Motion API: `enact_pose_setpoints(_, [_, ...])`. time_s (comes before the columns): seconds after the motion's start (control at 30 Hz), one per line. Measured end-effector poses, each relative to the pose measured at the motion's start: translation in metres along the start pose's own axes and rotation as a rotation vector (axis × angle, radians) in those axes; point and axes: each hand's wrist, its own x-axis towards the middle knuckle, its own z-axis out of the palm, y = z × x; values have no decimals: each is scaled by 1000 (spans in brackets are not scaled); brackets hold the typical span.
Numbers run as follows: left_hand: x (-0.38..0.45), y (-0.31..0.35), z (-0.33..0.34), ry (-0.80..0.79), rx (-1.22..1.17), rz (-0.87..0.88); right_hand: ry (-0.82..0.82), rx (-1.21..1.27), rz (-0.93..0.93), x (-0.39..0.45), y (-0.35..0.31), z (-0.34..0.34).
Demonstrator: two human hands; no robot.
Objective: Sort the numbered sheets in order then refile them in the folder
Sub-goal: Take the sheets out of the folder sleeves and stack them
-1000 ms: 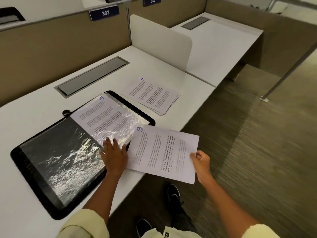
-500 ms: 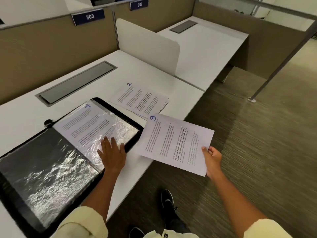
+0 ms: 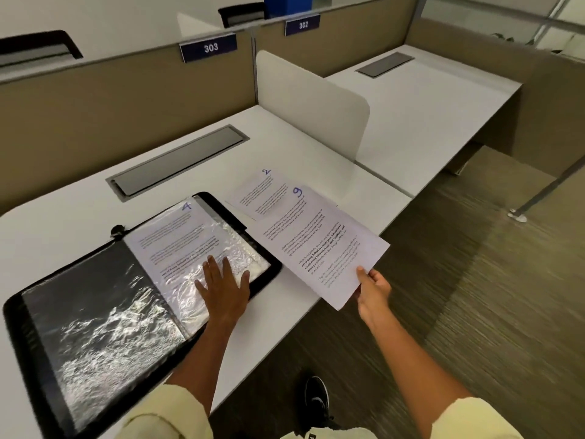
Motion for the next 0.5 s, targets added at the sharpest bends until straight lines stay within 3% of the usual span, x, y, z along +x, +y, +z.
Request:
enact_pose_setpoints(0.27, [12, 22, 0, -42, -35, -159, -55, 46, 74, 37, -15, 60])
enact_pose_setpoints(0.5, [22, 24, 4, -51, -17, -162, -97, 28, 100, 69, -17, 103])
